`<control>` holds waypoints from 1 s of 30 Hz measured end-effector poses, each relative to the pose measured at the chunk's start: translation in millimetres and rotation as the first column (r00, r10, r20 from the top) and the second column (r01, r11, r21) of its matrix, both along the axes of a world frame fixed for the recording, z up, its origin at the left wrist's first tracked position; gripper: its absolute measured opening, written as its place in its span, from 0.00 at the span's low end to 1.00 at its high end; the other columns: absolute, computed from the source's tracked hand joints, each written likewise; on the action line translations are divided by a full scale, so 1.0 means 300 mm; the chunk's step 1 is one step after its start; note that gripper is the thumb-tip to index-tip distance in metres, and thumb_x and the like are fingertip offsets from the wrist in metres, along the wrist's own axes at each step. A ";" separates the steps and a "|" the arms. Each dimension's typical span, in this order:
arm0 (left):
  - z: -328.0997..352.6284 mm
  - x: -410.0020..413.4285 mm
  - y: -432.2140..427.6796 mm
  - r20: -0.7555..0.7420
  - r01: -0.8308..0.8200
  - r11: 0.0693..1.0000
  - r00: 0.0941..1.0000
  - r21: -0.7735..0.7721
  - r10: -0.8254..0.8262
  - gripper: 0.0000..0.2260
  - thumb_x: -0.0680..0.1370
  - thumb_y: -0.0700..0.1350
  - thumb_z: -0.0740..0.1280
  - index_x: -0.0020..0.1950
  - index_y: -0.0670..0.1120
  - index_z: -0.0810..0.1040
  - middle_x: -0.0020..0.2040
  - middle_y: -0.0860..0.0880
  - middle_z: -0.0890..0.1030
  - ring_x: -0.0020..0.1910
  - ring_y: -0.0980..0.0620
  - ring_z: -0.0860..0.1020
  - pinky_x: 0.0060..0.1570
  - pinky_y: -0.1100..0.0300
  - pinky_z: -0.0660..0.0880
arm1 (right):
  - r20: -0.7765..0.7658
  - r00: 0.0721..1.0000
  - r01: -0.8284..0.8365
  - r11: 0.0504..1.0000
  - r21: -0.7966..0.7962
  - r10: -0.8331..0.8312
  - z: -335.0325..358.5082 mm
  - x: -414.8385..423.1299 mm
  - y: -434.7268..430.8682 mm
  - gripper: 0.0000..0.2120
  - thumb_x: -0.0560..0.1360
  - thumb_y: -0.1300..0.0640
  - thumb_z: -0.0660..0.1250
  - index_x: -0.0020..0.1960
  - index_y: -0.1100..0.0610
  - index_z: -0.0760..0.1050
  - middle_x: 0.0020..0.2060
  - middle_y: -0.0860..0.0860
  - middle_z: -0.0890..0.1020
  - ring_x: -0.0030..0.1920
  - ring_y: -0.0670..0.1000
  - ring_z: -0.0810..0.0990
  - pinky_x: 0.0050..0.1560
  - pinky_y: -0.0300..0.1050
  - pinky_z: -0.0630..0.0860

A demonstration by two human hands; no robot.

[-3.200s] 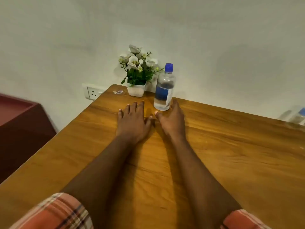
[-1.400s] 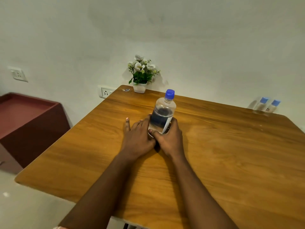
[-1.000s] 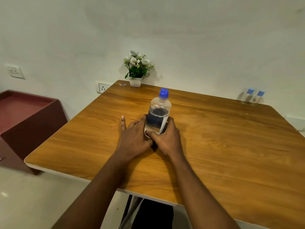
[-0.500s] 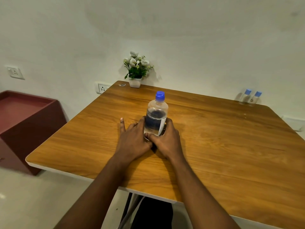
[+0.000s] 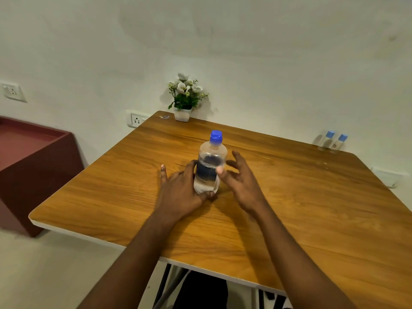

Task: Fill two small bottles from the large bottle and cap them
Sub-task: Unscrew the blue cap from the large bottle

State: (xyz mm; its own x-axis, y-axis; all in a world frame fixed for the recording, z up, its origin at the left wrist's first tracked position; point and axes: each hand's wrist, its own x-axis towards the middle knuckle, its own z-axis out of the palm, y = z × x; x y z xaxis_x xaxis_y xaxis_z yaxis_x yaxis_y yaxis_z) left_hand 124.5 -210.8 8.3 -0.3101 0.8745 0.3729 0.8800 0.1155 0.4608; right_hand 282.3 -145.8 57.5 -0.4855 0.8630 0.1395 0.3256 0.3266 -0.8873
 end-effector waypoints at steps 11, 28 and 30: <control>0.024 0.014 -0.012 0.045 -0.005 1.000 0.999 -0.023 0.006 0.39 0.72 0.71 0.58 0.76 0.52 0.54 0.69 0.51 0.74 0.70 0.51 0.68 0.74 0.40 0.39 | 0.606 0.784 -0.248 0.827 0.506 -0.135 0.520 -0.171 0.069 0.27 0.74 0.37 0.64 0.45 0.63 0.81 0.36 0.56 0.83 0.36 0.56 0.82 0.44 0.54 0.82; 0.011 0.009 0.000 0.038 0.009 1.000 0.999 0.026 -0.010 0.38 0.72 0.72 0.58 0.75 0.51 0.57 0.67 0.52 0.75 0.68 0.51 0.71 0.73 0.42 0.41 | 0.895 0.434 -0.564 0.805 0.183 0.101 0.584 -0.252 0.065 0.18 0.70 0.62 0.75 0.59 0.57 0.79 0.51 0.51 0.80 0.52 0.52 0.80 0.51 0.46 0.78; 0.010 0.007 0.001 0.039 0.009 1.000 0.999 0.013 -0.010 0.38 0.72 0.72 0.58 0.75 0.52 0.56 0.68 0.51 0.75 0.69 0.51 0.70 0.73 0.42 0.40 | 0.891 0.438 -0.550 0.820 0.161 0.118 0.590 -0.257 0.068 0.21 0.69 0.56 0.76 0.60 0.57 0.78 0.50 0.50 0.79 0.50 0.52 0.80 0.46 0.43 0.77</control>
State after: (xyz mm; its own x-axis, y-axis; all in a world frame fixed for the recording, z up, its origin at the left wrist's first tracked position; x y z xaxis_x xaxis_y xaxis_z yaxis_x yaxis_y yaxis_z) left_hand 126.6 -210.5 11.4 -0.3165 0.8726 0.3720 0.8621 0.1011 0.4965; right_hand 205.2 -125.3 234.5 -0.7864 0.5716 -0.2343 0.5941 0.8037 -0.0333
